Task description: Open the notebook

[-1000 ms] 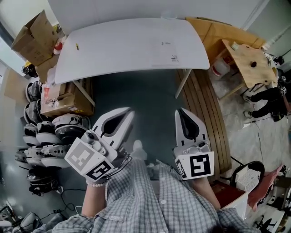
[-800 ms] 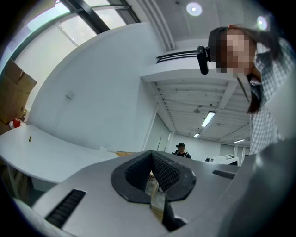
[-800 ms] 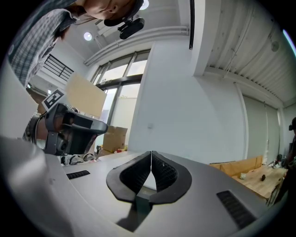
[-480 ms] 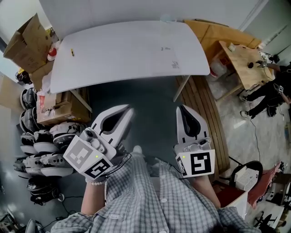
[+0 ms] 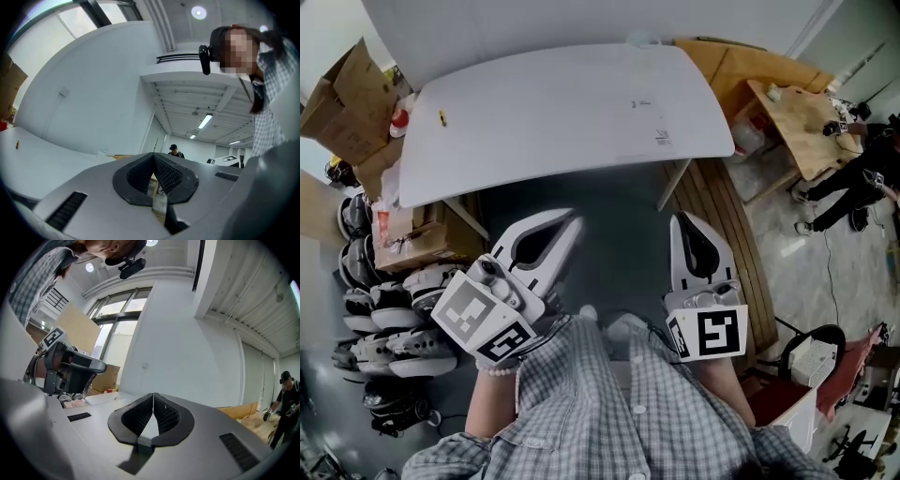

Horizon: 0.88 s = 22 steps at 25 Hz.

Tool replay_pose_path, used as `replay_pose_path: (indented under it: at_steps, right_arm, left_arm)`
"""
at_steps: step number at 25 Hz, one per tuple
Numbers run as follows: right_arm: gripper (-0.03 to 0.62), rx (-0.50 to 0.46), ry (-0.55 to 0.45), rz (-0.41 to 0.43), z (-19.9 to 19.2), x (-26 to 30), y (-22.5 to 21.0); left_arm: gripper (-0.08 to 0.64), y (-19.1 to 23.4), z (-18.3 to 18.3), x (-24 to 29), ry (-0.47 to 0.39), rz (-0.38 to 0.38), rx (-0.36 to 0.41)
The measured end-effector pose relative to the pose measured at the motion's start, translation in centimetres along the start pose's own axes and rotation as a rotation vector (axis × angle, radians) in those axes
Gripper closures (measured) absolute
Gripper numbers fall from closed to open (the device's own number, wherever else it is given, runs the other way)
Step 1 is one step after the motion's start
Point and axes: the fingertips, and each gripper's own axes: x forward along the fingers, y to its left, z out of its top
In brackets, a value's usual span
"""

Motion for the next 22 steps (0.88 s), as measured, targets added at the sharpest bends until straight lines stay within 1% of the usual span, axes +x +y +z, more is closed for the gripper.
replay_pose_path:
  at_steps: [2, 6, 13, 18, 22]
  right_arm:
    - [0.571, -0.009, 0.009, -0.010, -0.1, 0.3, -0.1]
    - [0.571, -0.013, 0.026, -0.026, -0.5, 0.6, -0.4]
    - [0.571, -0.033, 0.072, -0.050, -1.6, 2.3, -1.7]
    - [0.571, -0.034, 0.082, -0.024, -2.4, 4.4, -2.0]
    - [0.571, -0.081, 0.092, 0.026, -2.8, 6.6, -2.3]
  left_arm:
    - [0.552, 0.3, 0.1, 0.0, -0.001, -0.001, 0.001]
    - [0.552, 1.4, -0.1, -0.2, -0.010, 0.011, -0.020]
    - [0.552, 2.9, 0.0, 0.3, -0.009, 0.038, -0.022]
    - [0.552, 4.6, 0.1, 1.0, -0.006, 0.067, -0.027]
    - [0.552, 5.2, 0.5, 2.4, -0.003, 0.086, -0.009]
